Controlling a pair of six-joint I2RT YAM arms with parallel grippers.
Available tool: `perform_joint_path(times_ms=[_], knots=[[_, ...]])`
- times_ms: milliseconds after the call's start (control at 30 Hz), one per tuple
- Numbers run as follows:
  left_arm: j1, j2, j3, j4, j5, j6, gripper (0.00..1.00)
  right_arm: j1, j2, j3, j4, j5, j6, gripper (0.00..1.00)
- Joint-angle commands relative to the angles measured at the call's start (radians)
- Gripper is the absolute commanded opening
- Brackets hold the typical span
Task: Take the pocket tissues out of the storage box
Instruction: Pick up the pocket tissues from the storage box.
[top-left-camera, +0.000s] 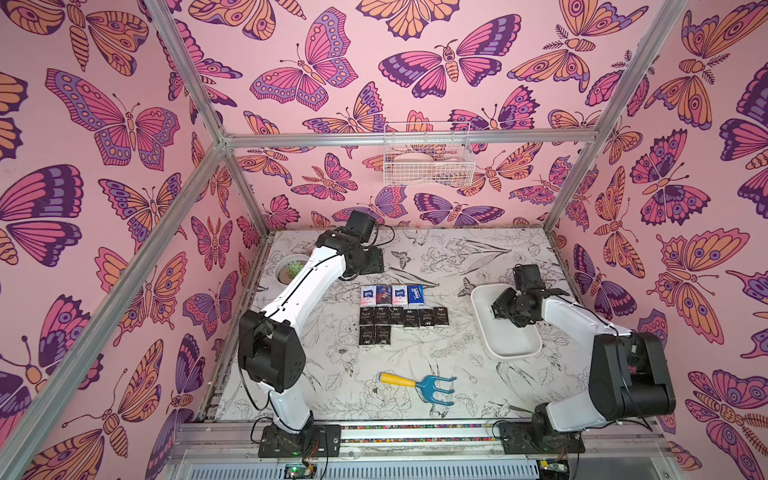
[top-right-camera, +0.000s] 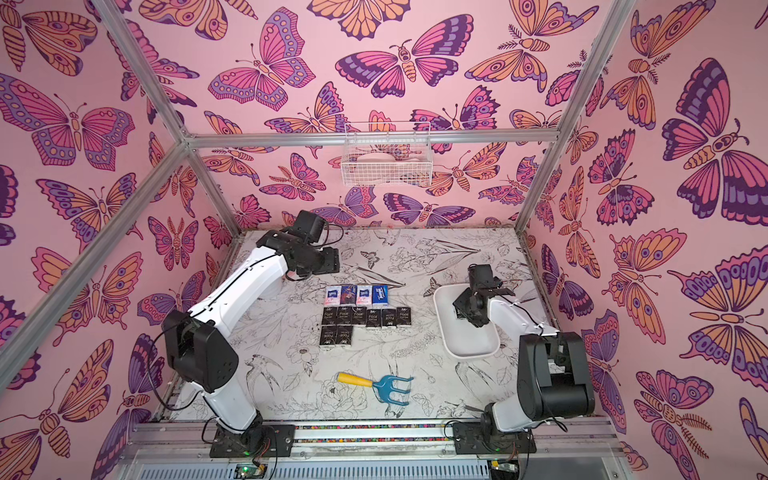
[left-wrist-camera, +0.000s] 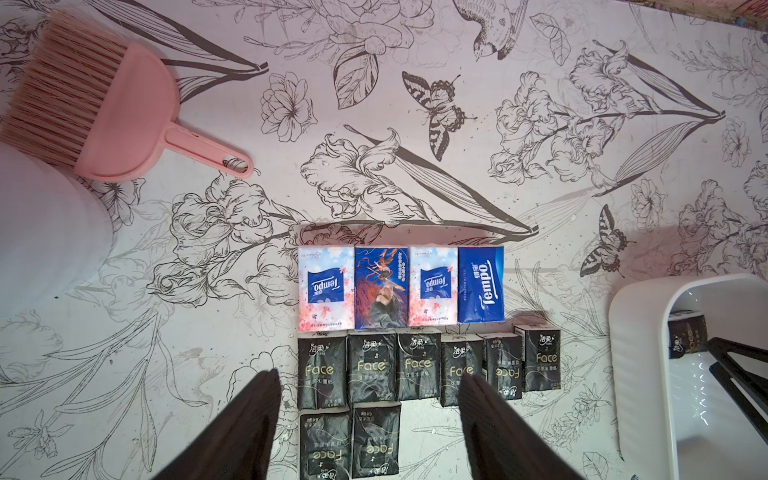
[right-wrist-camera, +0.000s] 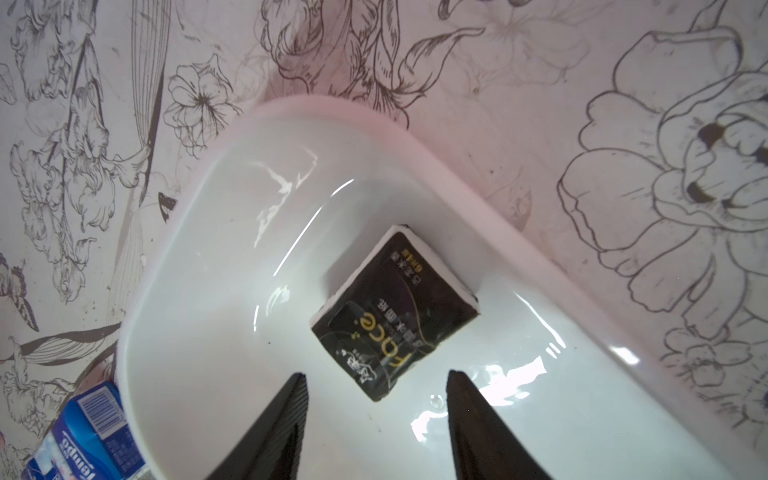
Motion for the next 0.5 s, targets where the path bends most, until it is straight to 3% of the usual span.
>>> perform_joint_path(times_ms=[0,467], knots=[[0.008,-0.005,-0.017,-0.005,-0.012,0.019,0.74,-0.011,0.032,-0.009,0.029,0.013,0.026,0.56],[0.006,0.0,-0.02,-0.006,-0.011,0.011,0.74,-0.01,0.132,-0.017,0.055,0.002,0.059,0.57]])
